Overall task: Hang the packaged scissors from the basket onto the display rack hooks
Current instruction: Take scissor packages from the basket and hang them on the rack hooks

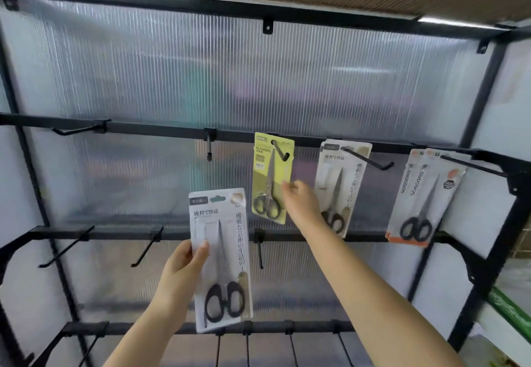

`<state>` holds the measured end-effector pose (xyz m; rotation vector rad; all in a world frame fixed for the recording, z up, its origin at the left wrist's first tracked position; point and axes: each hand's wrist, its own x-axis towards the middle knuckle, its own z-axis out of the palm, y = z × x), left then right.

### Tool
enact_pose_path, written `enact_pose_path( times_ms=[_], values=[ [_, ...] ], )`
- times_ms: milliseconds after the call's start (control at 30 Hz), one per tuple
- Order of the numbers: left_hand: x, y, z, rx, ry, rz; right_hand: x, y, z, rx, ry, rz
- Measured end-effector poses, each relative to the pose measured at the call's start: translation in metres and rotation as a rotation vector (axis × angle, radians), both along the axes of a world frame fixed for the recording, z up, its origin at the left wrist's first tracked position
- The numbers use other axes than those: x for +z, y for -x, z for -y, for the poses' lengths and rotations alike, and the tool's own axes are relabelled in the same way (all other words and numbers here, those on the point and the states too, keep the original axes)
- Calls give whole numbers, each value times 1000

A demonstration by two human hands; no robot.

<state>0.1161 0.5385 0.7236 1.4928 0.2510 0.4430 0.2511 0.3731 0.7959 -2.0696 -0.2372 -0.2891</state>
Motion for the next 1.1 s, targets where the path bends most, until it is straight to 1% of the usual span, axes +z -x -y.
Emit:
enact_pose_path(
  times_ms=[133, 233, 333, 433, 500, 600, 733, 833, 967, 1100],
  values=[
    [-7, -4, 18, -70, 26, -9, -6, 37, 21, 112, -49, 86],
    [-8, -4, 42, -158, 23, -1, -11, 63, 46, 196, -137, 32],
    [-5, 1, 73, -235, 13, 32, -9, 84, 78, 222, -183, -20],
    [1, 6, 103, -331, -7, 47, 3, 104, 106, 187, -134, 7],
    [6, 9, 121, -379, -24, 81, 10, 113, 123, 126, -95, 66],
    [15, 14, 144, -454, -8, 124, 22, 122, 144, 77, -138, 152],
    [18, 19, 165, -605, -15, 33, 44, 125, 167, 68, -236, 243],
    [17, 19, 175, -592, -48, -11, 61, 121, 174, 62, -242, 270],
    [26, 16, 176, -535, -34, 38, 73, 107, 172, 27, -237, 277],
    [32, 13, 171, -540, -51, 64, 75, 91, 171, 7, -265, 250]
  ],
)
